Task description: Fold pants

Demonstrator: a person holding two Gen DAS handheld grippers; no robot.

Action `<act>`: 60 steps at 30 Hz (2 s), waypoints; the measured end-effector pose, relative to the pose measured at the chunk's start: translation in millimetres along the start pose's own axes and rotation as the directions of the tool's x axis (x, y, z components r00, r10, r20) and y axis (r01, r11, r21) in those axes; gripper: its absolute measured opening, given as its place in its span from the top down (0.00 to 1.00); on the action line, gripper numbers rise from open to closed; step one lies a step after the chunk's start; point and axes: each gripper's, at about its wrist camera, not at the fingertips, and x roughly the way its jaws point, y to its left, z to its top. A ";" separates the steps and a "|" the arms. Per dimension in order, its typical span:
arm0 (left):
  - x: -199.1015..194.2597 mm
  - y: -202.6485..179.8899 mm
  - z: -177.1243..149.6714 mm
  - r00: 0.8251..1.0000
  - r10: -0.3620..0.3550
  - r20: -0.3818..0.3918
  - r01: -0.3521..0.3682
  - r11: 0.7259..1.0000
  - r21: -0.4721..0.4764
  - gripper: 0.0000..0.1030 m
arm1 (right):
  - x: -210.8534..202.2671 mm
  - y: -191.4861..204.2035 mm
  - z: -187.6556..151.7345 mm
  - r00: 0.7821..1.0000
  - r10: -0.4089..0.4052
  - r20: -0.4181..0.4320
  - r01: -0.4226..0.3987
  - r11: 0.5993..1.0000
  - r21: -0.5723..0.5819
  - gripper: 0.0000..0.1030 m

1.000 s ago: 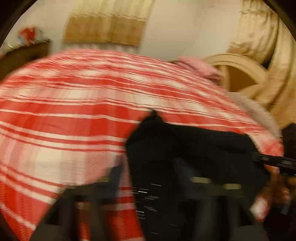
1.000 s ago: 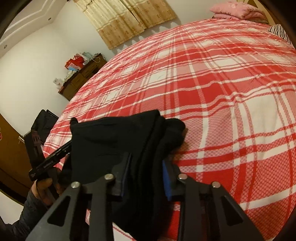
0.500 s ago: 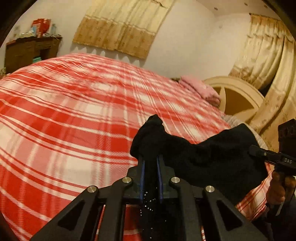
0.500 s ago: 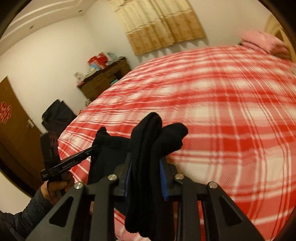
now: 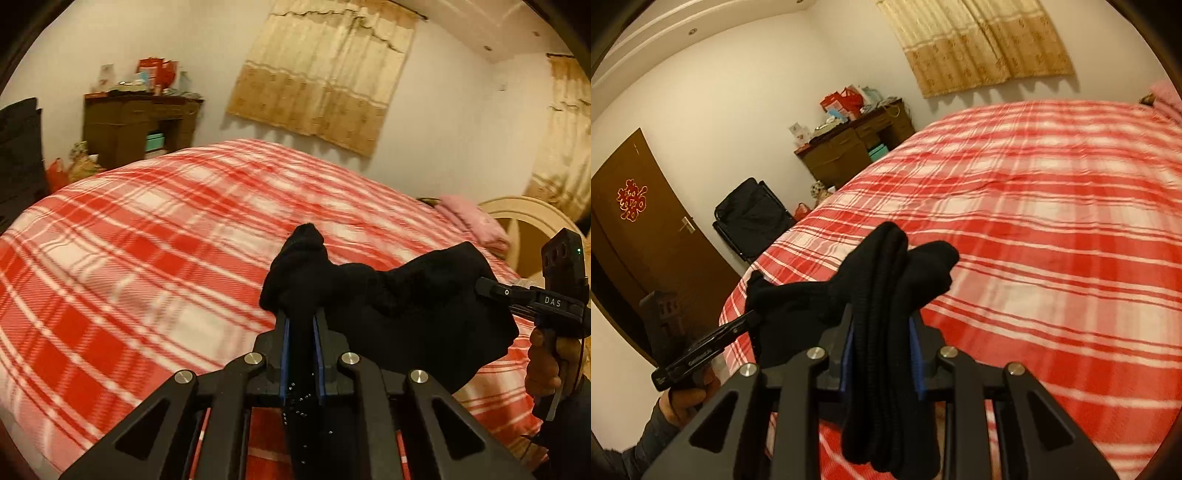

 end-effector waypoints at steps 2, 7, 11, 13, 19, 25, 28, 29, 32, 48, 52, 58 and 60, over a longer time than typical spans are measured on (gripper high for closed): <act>10.9 10.1 -5.1 0.999 0.032 -0.026 -0.032 0.999 0.000 0.89 | 17.0 0.9 1.2 1.000 -0.005 -0.017 0.005 1.000 -0.002 0.73; 40.6 15.0 -22.1 0.992 0.099 -0.081 -0.099 0.995 0.009 0.85 | 53.6 -29.1 -2.4 0.995 -0.060 -0.084 0.067 0.995 0.071 0.72; 45.4 7.6 -27.8 0.987 0.146 -0.074 -0.142 0.988 0.052 0.74 | 62.5 -55.0 -10.2 0.987 -0.101 -0.124 0.116 0.985 0.124 0.67; 45.4 6.0 -29.7 0.981 0.182 -0.069 -0.178 0.982 0.067 0.60 | 63.9 -66.2 -15.5 0.982 -0.112 -0.150 0.135 0.979 0.151 0.59; 48.1 18.2 -29.0 0.969 0.237 -0.070 -0.234 0.971 0.043 0.34 | 64.2 -77.5 -17.4 0.980 -0.122 -0.158 0.149 0.973 0.177 0.50; 45.8 18.0 -30.6 0.966 0.248 -0.074 -0.246 0.969 0.038 0.32 | 65.9 -76.7 -15.6 0.974 -0.142 -0.176 0.171 0.972 0.163 0.50; 42.7 18.9 -29.9 0.964 0.251 -0.086 -0.249 0.968 0.033 0.32 | 66.7 -76.2 -16.1 0.974 -0.146 -0.174 0.175 0.970 0.167 0.48; 40.2 19.0 -29.8 0.963 0.256 -0.089 -0.254 0.967 0.033 0.32 | 66.0 -76.3 -16.2 0.974 -0.149 -0.173 0.178 0.970 0.168 0.46; 31.5 19.3 -30.7 0.953 0.289 -0.094 -0.286 0.957 0.047 0.32 | 53.1 -76.5 -14.5 0.971 -0.197 -0.137 0.218 0.963 0.161 0.42; -60.4 -25.9 -26.5 0.945 0.324 0.051 -0.325 0.946 0.020 0.31 | -49.6 -30.5 -36.0 0.956 -0.294 -0.017 0.295 0.954 0.053 0.27; -93.0 -57.4 -22.2 0.942 0.308 0.135 -0.316 0.948 0.043 0.15 | -84.7 14.3 -44.5 0.945 -0.321 0.063 0.324 0.945 -0.038 0.09; -133.5 -81.2 -20.0 0.929 0.309 0.203 -0.326 0.944 0.056 0.13 | -130.2 75.1 -55.4 0.927 -0.302 0.222 0.341 0.925 -0.167 0.00; -144.5 -87.2 -20.4 0.925 0.309 0.219 -0.330 0.942 0.065 0.12 | -138.9 89.9 -58.2 0.925 -0.293 0.242 0.345 0.914 -0.211 0.00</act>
